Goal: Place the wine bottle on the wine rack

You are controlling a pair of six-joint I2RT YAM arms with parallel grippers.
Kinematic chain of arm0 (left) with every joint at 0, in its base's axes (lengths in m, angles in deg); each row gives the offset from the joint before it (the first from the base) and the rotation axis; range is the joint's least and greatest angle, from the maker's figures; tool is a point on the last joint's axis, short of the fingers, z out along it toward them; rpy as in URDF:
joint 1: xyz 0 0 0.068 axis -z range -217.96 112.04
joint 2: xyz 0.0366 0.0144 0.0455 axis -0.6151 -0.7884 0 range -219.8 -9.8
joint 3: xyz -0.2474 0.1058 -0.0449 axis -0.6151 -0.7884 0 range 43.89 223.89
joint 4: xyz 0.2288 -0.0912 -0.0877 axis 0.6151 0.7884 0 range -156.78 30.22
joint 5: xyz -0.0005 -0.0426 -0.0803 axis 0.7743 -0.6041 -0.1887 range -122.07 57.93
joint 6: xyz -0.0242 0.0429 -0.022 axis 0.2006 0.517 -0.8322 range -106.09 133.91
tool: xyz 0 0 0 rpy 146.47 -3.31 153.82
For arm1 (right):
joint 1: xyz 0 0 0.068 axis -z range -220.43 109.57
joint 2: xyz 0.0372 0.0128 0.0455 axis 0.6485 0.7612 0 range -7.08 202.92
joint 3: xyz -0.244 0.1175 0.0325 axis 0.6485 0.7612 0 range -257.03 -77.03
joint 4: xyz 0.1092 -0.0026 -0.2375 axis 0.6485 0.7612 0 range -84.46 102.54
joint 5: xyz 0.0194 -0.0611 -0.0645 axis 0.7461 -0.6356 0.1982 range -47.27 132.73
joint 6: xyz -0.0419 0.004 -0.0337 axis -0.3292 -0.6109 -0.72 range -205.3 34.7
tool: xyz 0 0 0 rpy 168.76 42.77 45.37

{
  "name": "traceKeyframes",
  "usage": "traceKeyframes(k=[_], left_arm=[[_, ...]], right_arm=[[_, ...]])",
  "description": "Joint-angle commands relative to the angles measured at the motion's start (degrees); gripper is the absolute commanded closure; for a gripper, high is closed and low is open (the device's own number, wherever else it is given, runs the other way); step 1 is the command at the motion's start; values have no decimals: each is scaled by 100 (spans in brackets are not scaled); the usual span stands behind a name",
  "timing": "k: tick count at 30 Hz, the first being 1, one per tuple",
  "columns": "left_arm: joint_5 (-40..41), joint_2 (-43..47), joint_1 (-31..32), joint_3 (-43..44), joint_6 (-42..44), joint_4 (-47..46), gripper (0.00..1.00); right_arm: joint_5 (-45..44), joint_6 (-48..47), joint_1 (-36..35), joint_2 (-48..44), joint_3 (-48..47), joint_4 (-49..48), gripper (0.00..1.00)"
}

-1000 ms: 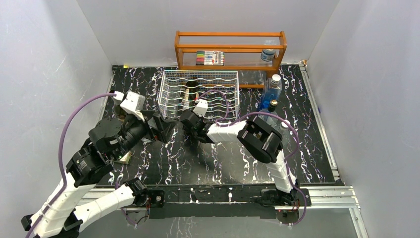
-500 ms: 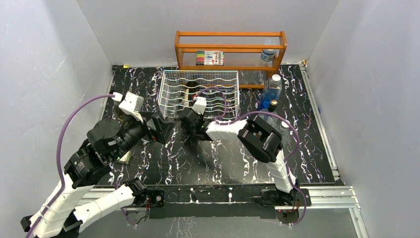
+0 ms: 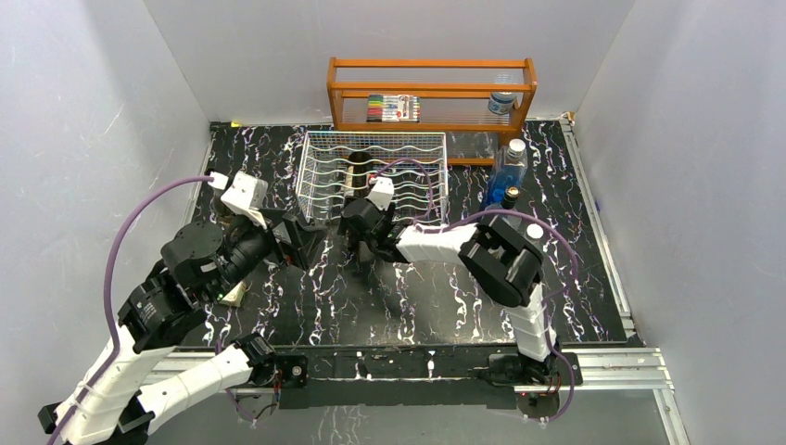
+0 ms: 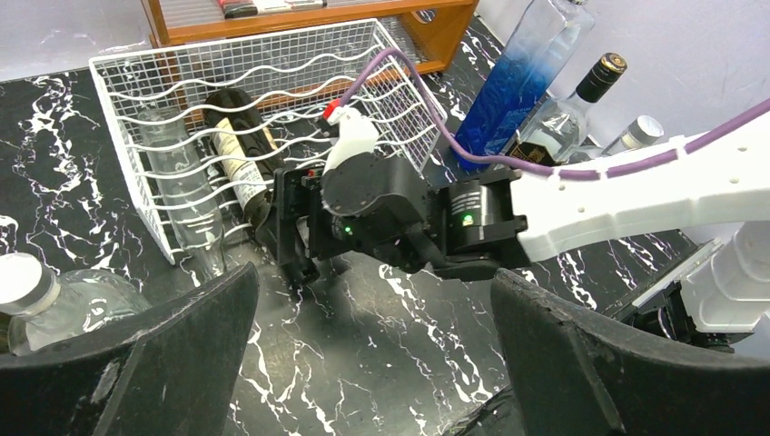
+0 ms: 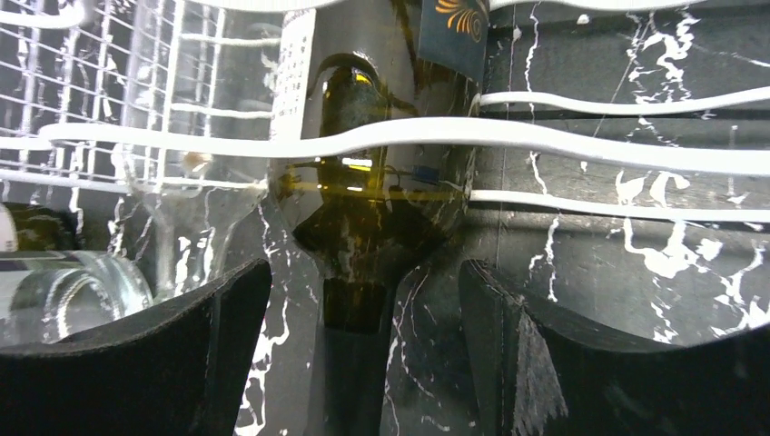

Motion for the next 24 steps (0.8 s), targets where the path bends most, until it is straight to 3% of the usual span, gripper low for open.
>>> traceKeyframes(k=[1,8,14,24], left_arm=[[128,-23,-4,255,119,111,2],[421,-120,-10,306,160,346,2],[528,-107,-3,-48,2,467,2],[253,354,-5,-1152,-134,-341,2]], right_arm=[[156,-268,13,-796,307,-520,14],[644,-511,18,-1574,904,-542,14],[830,-986,11,-2689,1256,247,16],[-386,-2045,26,-4693,1146,2125,17]])
